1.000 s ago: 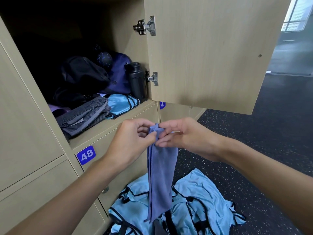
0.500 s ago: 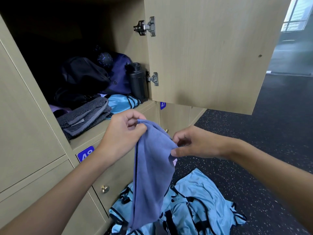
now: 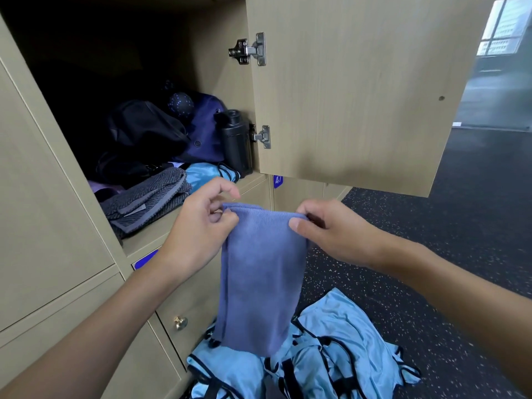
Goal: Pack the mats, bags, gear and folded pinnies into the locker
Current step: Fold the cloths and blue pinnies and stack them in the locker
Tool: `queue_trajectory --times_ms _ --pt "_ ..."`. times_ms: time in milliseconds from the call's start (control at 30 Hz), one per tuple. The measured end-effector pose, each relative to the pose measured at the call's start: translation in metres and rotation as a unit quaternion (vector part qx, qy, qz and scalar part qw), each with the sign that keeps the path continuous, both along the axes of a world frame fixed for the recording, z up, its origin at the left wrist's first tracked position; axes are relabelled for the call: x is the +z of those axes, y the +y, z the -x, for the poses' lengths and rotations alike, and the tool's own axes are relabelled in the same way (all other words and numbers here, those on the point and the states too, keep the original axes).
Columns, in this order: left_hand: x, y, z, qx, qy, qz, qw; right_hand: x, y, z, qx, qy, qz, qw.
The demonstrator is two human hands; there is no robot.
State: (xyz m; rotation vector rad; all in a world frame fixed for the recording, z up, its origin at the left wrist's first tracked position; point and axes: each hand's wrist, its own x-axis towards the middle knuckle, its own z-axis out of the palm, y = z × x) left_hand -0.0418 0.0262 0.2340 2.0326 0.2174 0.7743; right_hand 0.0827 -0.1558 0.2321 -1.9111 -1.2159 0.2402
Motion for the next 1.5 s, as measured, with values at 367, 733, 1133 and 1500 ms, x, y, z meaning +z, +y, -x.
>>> queue_trajectory --times_ms 367,733,1133,1500 --pt "-0.001 -0.010 -0.002 -0.009 -0.013 0.027 1.000 0.015 -0.011 -0.004 0.014 -0.006 -0.032 0.999" --pt "0.006 0.003 -0.003 0.049 -0.025 -0.003 0.999 0.015 -0.016 -0.007 -0.098 -0.068 -0.072 0.990" --pt "0.002 -0.028 0.004 -0.059 0.020 0.320 0.945 0.011 0.006 0.010 -0.126 0.232 -0.239 0.935" --pt "-0.003 -0.033 0.011 -0.018 0.043 0.359 0.932 0.001 0.010 0.011 -0.104 0.256 -0.236 0.932"
